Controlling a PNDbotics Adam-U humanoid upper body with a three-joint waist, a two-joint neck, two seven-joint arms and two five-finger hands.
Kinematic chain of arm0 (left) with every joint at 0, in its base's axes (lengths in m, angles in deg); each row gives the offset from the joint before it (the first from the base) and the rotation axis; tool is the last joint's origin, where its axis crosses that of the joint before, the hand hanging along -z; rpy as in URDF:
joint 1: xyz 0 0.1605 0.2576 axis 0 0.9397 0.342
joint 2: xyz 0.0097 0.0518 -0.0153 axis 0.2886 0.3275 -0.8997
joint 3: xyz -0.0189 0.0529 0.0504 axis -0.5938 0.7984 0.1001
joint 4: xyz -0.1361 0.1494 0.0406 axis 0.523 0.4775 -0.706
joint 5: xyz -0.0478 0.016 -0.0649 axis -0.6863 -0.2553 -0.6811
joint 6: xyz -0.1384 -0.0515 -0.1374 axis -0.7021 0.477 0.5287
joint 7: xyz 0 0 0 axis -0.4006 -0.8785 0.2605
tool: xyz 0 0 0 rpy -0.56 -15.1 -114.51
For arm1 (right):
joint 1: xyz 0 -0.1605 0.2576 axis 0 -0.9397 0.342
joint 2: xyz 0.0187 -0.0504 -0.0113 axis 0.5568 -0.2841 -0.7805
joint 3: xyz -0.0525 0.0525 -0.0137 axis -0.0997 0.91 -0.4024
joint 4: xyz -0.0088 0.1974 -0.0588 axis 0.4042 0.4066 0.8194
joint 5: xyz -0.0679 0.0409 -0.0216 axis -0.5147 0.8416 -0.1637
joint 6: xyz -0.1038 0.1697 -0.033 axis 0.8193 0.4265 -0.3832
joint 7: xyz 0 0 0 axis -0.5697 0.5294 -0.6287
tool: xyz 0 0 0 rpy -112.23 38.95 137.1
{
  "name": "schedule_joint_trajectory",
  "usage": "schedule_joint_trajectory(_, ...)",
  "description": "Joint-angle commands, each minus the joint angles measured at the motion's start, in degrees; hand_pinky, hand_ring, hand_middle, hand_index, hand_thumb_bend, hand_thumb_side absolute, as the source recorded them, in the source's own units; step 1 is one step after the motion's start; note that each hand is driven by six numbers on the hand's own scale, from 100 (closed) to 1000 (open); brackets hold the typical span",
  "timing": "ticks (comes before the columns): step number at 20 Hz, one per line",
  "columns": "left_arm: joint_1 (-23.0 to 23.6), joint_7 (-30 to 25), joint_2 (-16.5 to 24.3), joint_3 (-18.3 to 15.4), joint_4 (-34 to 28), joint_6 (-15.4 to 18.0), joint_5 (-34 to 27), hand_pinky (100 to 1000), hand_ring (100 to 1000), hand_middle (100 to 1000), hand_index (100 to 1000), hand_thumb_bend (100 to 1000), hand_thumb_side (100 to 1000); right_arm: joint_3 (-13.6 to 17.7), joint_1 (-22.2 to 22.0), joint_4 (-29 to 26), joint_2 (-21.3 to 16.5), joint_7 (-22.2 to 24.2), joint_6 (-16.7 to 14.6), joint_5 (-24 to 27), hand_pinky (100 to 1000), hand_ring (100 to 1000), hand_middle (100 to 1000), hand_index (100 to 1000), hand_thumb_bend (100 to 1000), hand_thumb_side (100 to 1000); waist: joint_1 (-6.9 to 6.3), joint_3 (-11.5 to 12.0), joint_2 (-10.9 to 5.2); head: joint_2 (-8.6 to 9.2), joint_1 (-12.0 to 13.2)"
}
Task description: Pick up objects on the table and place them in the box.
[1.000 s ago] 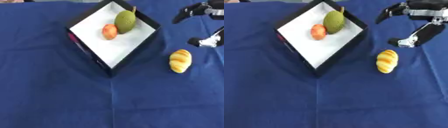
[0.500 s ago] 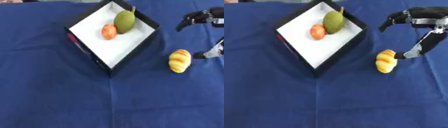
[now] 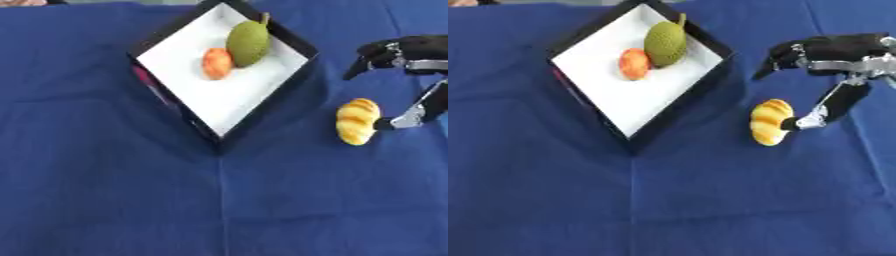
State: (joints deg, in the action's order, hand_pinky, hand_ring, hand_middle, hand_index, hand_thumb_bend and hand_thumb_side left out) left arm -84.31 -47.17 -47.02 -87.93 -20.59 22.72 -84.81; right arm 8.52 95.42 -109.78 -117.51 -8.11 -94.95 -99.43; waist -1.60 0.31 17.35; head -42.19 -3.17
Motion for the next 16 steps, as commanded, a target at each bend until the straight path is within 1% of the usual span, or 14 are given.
schedule_joint_trajectory(1, -0.22, -0.13, 0.91, -0.32, -0.51, -0.2, 0.11, 694, 719, 706, 779, 100, 665, 0.16, 0.36, 0.63, -0.59, 13.02, -14.34, -2.66, 1000, 847, 773, 879, 450, 474, 0.07, 0.06, -1.4, -0.06, -0.16)
schedule_joint_trajectory(3, -0.21, -0.2, 0.86, -0.36, -0.5, -0.23, 0.14, 695, 719, 706, 779, 100, 665, -0.06, 0.06, 1.05, -0.48, 12.33, -14.34, -4.06, 1000, 847, 773, 878, 449, 477, 0.07, 0.14, -1.34, -0.07, -0.21)
schedule_joint_trajectory(6, -0.2, -0.32, 0.83, -0.43, -0.44, -0.29, 0.16, 696, 719, 705, 779, 100, 666, -0.08, -0.42, 1.45, -0.84, 11.14, -14.34, -5.68, 1000, 850, 777, 880, 449, 509, 0.1, 0.17, -1.23, -0.11, -0.18)
schedule_joint_trajectory(11, -0.18, -0.58, 0.69, -0.46, -0.29, -0.46, 0.34, 696, 719, 704, 779, 100, 664, -0.3, -0.75, 1.53, -1.01, 9.93, -14.34, -7.24, 1000, 851, 777, 882, 445, 507, 0.11, 0.14, -1.03, -0.11, -0.25)
schedule_joint_trajectory(13, -0.23, -0.7, 0.6, -0.47, -0.29, -0.49, 0.36, 697, 719, 704, 779, 100, 668, -0.4, -0.64, 1.86, -0.83, 9.76, -14.34, -7.95, 1000, 852, 777, 881, 448, 550, 0.06, 0.17, -0.95, -0.01, -0.27)
schedule_joint_trajectory(16, -0.18, -0.79, 0.54, -0.54, -0.26, -0.43, 0.36, 697, 719, 704, 779, 100, 669, -0.36, -0.58, 2.68, -0.64, 9.1, -14.34, -9.45, 1000, 854, 778, 880, 448, 584, 0.0, 0.19, -0.81, 0.13, -0.35)
